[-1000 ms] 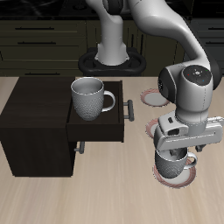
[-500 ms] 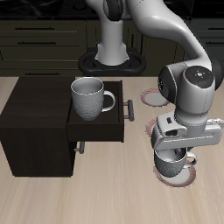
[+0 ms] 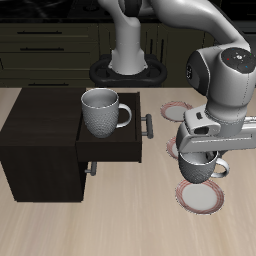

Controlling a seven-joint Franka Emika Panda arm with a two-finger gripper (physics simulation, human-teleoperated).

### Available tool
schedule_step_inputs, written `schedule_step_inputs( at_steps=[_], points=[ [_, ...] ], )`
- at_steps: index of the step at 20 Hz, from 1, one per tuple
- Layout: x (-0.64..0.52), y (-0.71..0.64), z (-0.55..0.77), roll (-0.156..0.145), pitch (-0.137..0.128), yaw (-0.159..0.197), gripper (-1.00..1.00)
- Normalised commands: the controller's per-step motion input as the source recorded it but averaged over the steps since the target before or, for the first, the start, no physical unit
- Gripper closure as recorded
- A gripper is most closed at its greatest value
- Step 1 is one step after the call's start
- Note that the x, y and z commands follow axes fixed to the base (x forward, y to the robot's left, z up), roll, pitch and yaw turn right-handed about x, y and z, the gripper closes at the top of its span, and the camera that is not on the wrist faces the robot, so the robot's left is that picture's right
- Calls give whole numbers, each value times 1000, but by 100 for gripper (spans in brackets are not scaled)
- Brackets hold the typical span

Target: Place the porcelain mug that is on the plate onto the top of the cabinet

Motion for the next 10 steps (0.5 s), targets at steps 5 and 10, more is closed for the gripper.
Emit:
schedule_step_inputs(
  at_steps=[5, 10],
  points=[
    [-219, -37, 630, 7, -67, -20, 100],
    [-220, -86, 527, -6, -49, -34, 100]
  ],
)
